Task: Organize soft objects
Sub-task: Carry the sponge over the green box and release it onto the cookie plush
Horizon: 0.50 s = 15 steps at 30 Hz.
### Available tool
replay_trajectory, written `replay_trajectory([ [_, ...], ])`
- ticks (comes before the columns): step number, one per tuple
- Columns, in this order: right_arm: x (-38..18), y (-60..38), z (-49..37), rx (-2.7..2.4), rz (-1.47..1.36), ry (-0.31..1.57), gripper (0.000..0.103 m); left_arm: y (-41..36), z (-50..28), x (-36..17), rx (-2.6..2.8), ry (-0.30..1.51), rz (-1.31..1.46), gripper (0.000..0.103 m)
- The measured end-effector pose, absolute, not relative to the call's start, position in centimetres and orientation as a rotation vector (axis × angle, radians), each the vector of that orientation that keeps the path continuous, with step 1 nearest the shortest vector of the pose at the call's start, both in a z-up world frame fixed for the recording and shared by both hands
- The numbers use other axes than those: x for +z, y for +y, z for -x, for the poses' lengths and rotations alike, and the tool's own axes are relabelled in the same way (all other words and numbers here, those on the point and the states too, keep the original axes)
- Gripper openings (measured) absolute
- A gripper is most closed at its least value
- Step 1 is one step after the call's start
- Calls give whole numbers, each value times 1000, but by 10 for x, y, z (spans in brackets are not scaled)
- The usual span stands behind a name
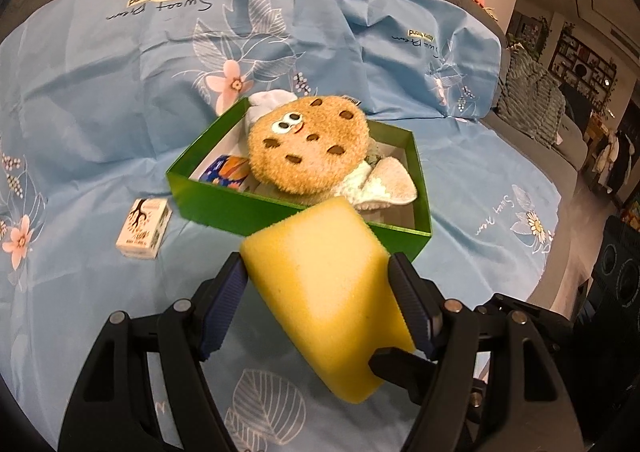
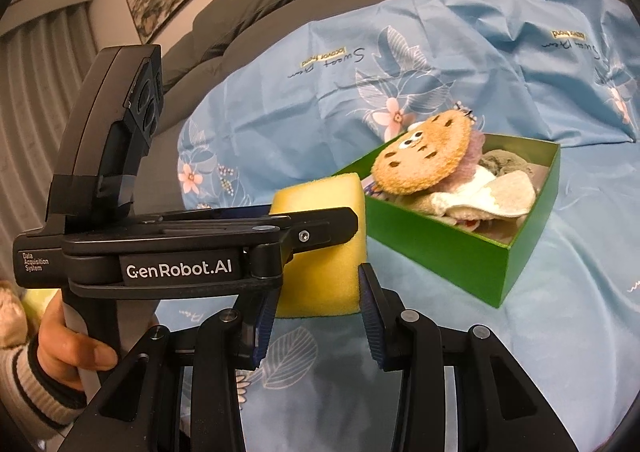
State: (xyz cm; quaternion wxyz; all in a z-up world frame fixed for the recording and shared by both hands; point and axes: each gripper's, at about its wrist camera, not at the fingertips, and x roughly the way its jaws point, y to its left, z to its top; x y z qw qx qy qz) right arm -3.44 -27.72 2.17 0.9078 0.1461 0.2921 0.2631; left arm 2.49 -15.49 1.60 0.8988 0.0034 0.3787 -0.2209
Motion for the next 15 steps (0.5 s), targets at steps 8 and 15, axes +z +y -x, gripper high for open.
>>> replay_trajectory([
  [8,38,-306,-4,513,-319,541,41,-183,-73,43,-488,761,-13,72],
  [15,58,-325,-56,471,-309,495,41,-200,-132,58,-502,775,43,72],
])
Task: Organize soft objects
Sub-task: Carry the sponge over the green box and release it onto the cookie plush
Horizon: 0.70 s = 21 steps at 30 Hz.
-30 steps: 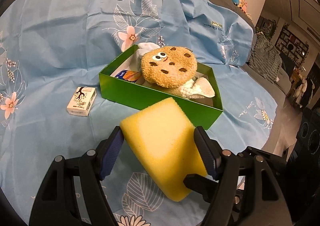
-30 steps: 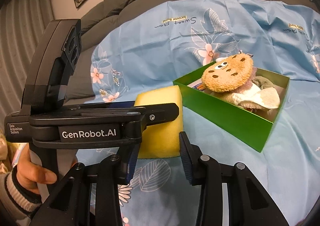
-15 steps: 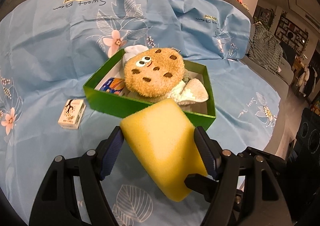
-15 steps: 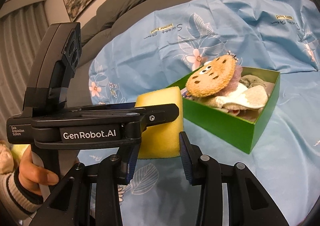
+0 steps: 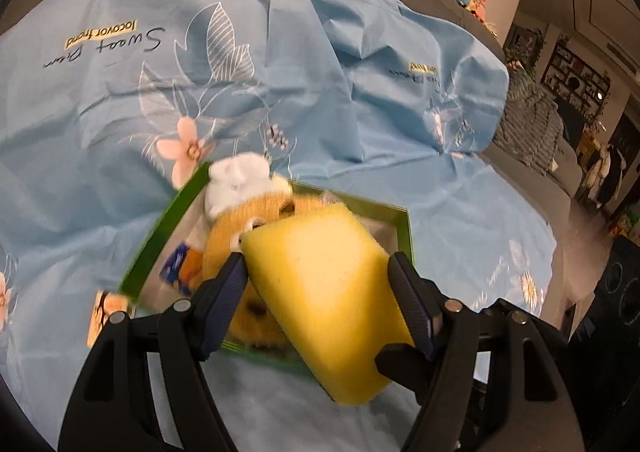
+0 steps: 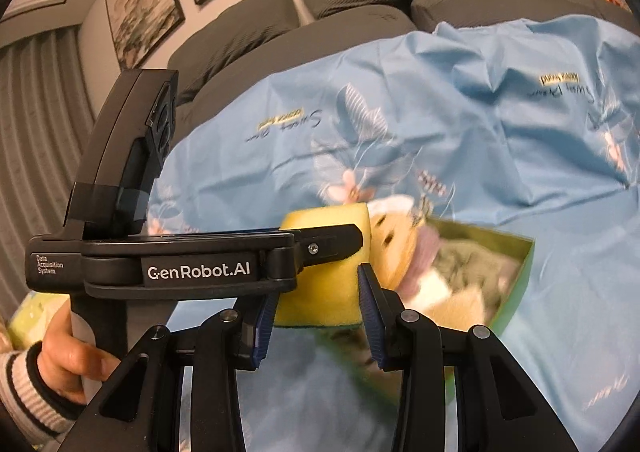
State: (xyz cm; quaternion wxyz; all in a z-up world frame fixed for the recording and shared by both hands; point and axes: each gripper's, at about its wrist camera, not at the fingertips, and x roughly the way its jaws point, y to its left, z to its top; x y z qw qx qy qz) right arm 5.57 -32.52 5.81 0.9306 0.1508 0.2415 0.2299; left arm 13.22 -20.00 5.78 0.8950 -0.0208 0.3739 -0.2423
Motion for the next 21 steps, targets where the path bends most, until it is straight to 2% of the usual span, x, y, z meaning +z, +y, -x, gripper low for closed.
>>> replay_trajectory([
  [6,59,-338,-98,450,-311,494,41,-211,-177,60,-513,797,69,72],
  [11,42,-345,-127,411,-308,564,41,-222,-207,34,-505,864,88,72],
  [15,21,-347,-141,386,-306,635,41,-230,-218,8,-488,913,74,72],
  [21,4,-356,-147,381,-359,668,41,-237,-220,4,-475,903,24,76],
])
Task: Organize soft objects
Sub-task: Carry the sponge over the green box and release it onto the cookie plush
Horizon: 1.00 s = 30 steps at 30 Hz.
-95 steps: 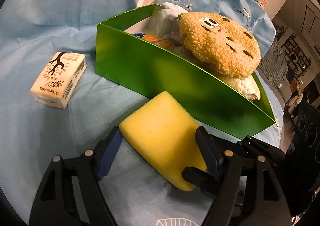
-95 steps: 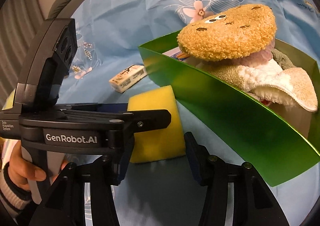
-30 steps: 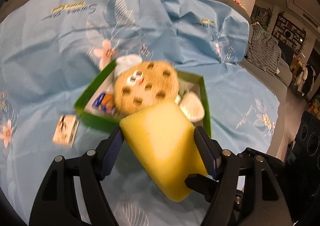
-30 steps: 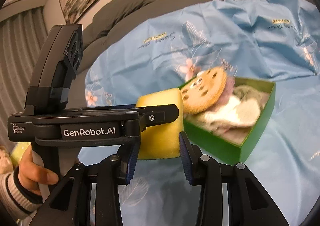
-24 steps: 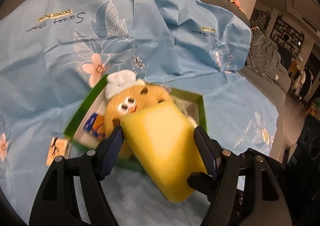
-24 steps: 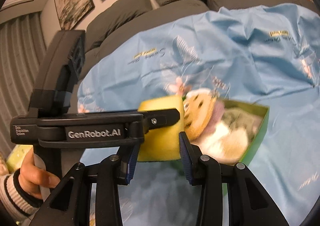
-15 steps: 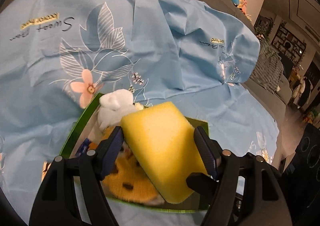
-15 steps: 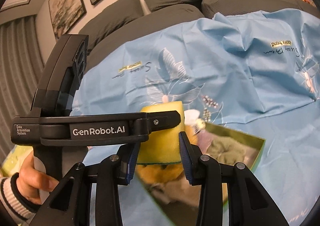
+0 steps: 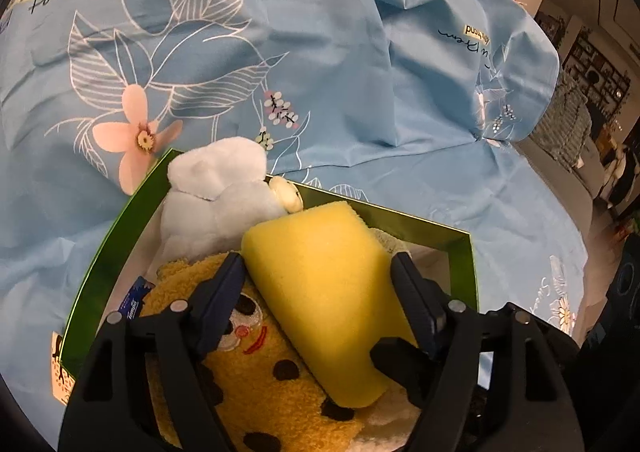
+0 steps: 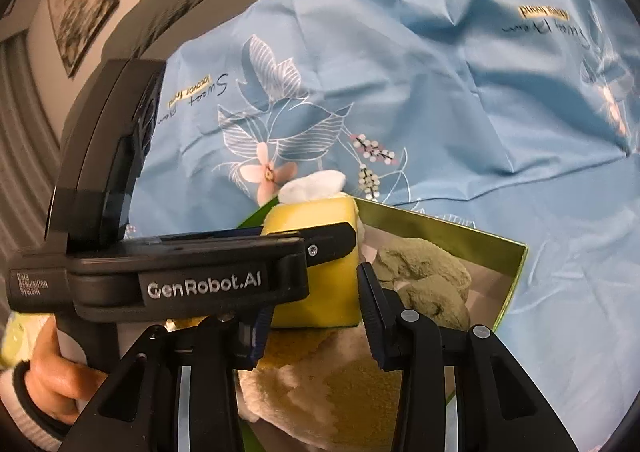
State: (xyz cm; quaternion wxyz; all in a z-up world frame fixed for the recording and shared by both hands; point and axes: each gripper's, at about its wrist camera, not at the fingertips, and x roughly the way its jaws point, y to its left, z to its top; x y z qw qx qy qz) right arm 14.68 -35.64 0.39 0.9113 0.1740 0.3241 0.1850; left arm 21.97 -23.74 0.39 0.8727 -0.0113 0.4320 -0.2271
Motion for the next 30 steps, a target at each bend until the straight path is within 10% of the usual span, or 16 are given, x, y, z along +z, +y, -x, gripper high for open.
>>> replay_trajectory([
  [10,20,-369,-119,333,-353,655,59,-242,-195,24,-459,848,-57,102],
  [30,62,-353,-28,291,-295,629,61,-197,-92,66,-455,698,-85,102],
])
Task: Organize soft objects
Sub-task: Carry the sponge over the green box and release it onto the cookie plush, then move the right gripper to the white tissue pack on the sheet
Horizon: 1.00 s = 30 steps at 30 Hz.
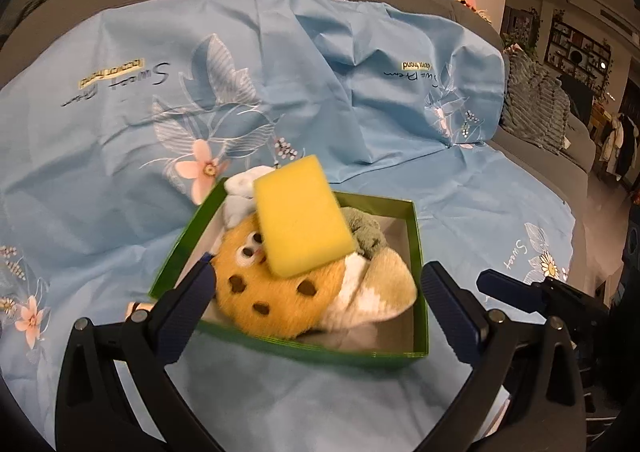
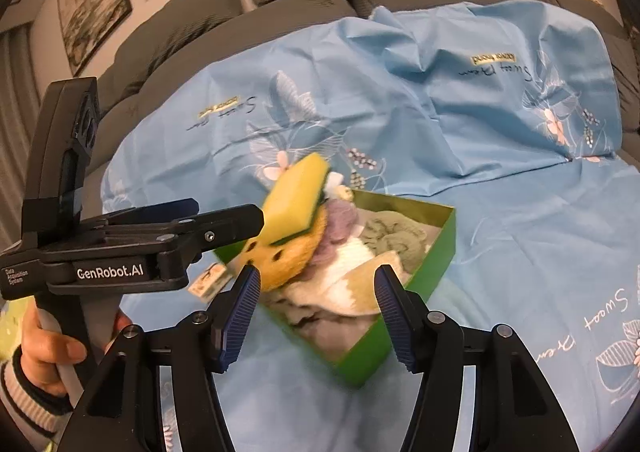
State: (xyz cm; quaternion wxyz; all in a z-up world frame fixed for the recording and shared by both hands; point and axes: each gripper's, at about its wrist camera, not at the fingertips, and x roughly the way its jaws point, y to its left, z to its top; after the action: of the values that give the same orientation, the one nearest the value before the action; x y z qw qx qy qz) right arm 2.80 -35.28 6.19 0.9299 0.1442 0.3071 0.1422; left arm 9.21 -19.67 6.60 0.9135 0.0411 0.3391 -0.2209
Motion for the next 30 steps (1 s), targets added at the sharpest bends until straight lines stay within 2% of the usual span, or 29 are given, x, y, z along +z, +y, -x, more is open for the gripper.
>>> replay_trajectory([
  [7,60,-321,-14,309,-247,654,61,-144,-65,50,-409,710,-20,102],
  [13,35,-287,-8,347,-218,721,61,-93,-45,13,-389,765,60,102],
  [19,7,-238,-5,409,-147,774,61,-49,-39,-2,-350,768,111,102],
  [30,-22,-127,-77,521,-134,821,61,36,-40,11,-210,701,230,102],
])
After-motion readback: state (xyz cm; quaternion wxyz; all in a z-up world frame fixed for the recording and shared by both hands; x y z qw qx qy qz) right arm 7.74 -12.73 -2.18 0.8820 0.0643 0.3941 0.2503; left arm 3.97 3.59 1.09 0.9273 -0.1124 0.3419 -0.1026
